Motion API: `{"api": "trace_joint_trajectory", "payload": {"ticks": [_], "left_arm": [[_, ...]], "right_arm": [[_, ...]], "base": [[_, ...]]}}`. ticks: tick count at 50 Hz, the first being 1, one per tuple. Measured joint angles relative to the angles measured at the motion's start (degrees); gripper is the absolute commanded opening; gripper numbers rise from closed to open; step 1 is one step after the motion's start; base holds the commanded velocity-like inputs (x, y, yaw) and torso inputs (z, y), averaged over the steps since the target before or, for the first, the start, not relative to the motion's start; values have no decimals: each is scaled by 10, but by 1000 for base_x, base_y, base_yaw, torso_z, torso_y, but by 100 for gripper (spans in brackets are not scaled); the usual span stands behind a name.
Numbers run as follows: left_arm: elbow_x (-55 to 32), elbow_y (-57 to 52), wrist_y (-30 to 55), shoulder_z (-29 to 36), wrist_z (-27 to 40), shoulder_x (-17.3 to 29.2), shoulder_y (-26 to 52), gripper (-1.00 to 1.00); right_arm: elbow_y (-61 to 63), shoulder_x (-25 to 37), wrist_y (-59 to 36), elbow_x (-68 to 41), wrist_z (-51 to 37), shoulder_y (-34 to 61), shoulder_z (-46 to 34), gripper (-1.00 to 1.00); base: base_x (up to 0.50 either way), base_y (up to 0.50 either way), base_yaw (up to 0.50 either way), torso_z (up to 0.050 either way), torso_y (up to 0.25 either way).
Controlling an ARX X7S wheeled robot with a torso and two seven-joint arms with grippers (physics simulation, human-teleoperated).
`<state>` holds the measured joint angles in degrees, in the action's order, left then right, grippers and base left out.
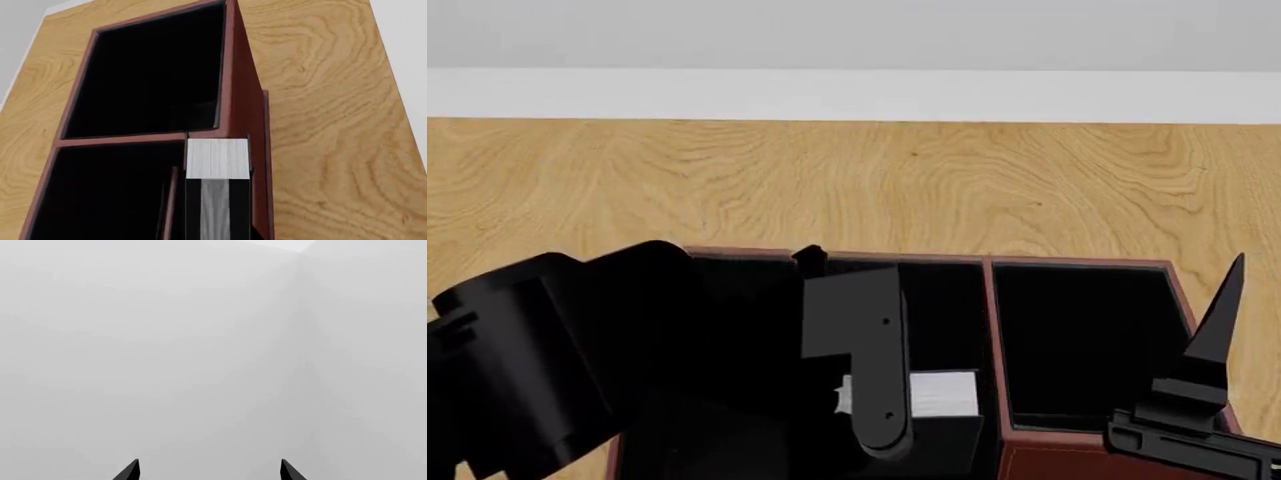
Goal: Pick up the book and place it in the back compartment of the caddy.
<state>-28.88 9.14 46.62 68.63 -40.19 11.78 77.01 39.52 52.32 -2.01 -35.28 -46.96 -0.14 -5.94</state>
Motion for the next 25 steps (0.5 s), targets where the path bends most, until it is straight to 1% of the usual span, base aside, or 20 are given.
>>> {"api": "trace_joint_trajectory", "payload": {"ticks": [25], "left_arm": [[9, 36, -29, 9, -1, -13, -14, -100]], "right_arm": [[-4, -3, 2, 2, 4, -2, 1, 100]], "base": [[0, 0, 0, 0, 1]]}}
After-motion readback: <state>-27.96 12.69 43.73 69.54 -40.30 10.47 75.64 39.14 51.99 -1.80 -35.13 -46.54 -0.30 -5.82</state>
